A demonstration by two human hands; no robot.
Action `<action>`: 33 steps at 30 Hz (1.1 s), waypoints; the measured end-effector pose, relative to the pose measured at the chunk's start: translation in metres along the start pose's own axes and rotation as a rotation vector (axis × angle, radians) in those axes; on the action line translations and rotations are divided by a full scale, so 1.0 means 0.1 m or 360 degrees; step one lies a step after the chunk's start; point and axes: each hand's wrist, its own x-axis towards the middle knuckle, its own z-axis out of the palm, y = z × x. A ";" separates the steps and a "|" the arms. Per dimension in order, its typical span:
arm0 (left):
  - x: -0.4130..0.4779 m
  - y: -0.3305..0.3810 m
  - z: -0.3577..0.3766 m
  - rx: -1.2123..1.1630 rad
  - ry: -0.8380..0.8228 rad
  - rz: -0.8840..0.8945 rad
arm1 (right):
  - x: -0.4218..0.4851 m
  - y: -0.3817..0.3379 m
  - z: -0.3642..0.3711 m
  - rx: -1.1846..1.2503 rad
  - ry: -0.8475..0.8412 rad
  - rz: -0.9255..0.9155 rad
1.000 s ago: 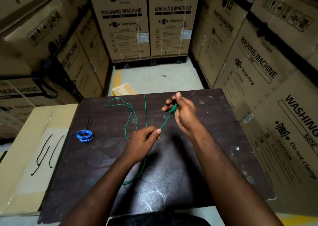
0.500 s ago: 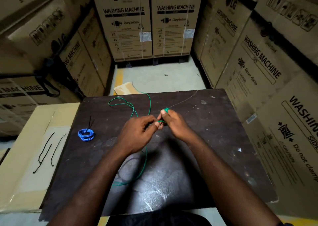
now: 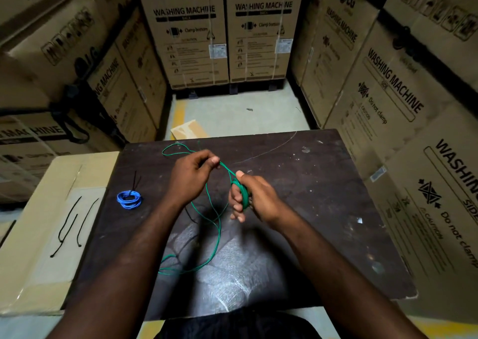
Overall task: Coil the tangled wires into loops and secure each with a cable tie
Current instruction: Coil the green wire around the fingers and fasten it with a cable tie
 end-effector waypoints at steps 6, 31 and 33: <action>-0.13 -0.09 0.31 -0.0008 -0.0126 -0.0113 | -0.01 -0.21 0.07 0.0567 0.0092 0.0033; -0.59 0.16 0.35 -0.0044 -0.0367 -0.0052 | 0.42 -0.03 -0.26 0.0211 0.0706 -0.0460; -0.59 0.18 0.30 -0.0036 -0.0418 -0.0022 | 0.46 0.02 -0.32 0.0068 0.0788 -0.0440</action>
